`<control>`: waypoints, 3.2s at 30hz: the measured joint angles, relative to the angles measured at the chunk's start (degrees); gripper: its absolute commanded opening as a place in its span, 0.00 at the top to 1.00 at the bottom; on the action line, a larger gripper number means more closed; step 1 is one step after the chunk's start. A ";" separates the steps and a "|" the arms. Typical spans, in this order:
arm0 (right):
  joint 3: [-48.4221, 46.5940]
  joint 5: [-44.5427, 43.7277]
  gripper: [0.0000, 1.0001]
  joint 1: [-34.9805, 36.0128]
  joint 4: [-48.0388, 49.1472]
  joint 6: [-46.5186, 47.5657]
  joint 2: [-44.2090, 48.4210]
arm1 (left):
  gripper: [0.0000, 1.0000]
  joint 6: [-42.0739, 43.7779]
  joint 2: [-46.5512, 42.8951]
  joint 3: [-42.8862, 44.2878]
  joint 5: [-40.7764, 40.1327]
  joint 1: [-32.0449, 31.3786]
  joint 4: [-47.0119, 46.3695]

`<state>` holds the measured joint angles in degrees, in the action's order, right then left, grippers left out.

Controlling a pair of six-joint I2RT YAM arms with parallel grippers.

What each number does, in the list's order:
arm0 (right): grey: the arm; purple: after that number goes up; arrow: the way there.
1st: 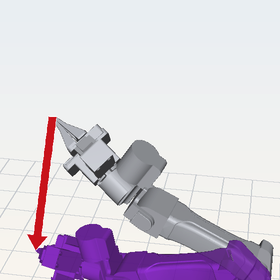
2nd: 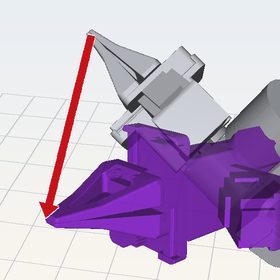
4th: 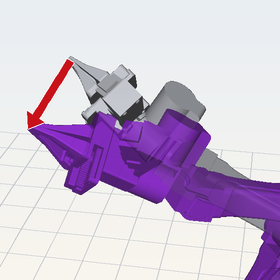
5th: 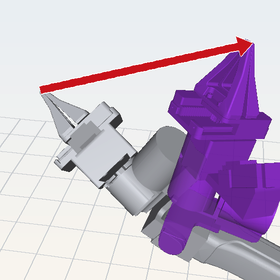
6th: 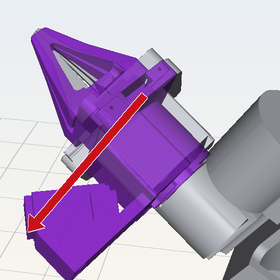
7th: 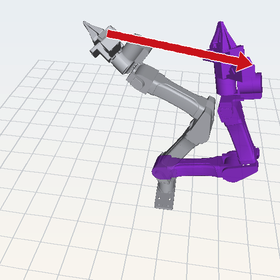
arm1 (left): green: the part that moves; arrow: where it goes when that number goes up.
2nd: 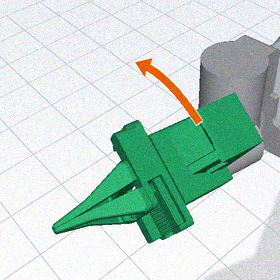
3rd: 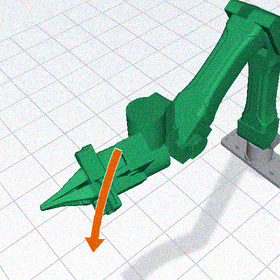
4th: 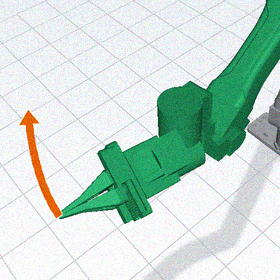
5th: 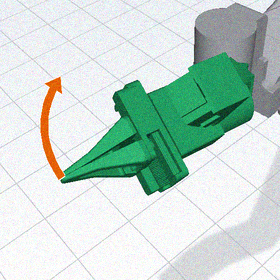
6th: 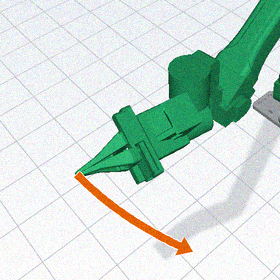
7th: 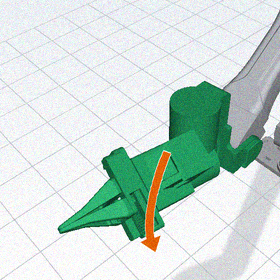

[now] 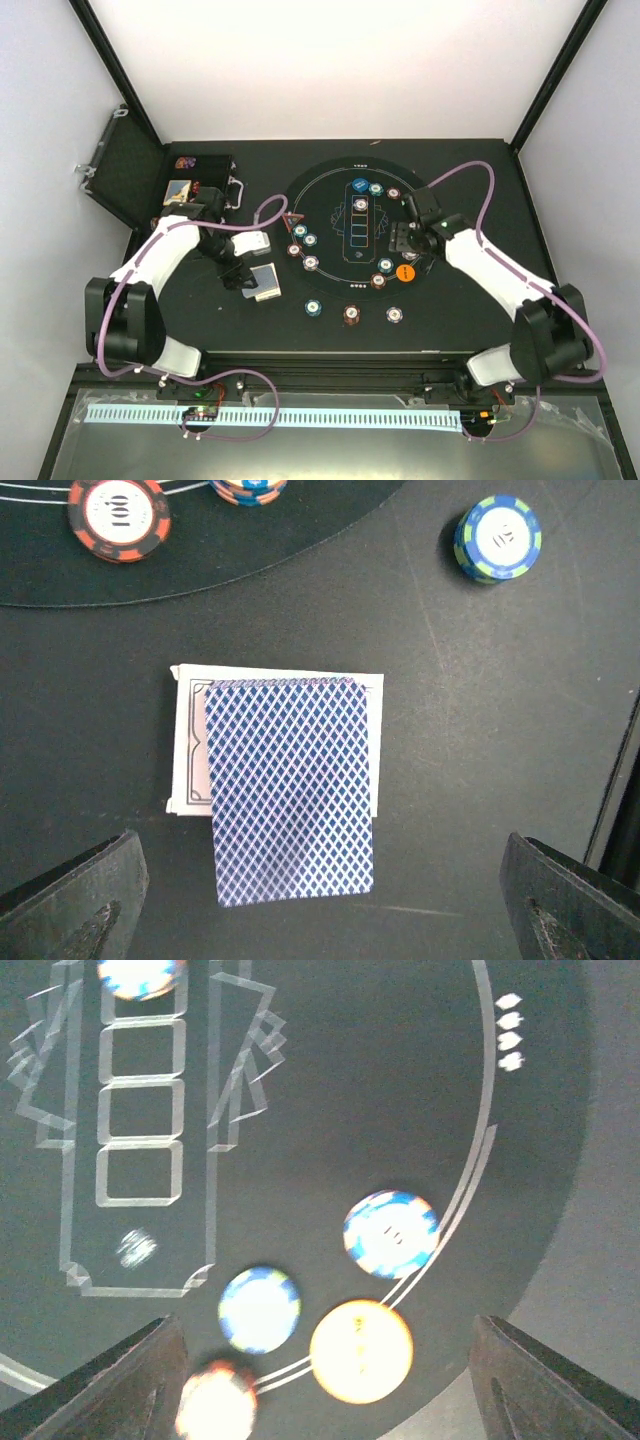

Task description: Distribute texas hold em gaming equipment

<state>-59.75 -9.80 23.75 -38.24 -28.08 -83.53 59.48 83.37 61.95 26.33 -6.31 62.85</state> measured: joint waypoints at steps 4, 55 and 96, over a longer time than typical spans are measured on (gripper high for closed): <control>4.66 0.94 0.20 7.48 0.98 -2.38 5.66 | 0.01 -0.04 1.49 -2.45 -3.85 -3.23 -3.85; 14.75 3.96 0.21 20.39 1.73 -12.83 13.09 | 0.01 -0.70 0.76 -17.42 -17.25 -6.45 -23.69; 13.79 7.39 0.28 20.50 1.99 -12.79 13.07 | 0.29 1.84 5.46 -16.37 -15.89 -5.01 -23.63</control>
<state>-45.95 -2.42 44.25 -36.25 -40.86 -70.46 61.32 88.84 45.58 10.44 -11.31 39.22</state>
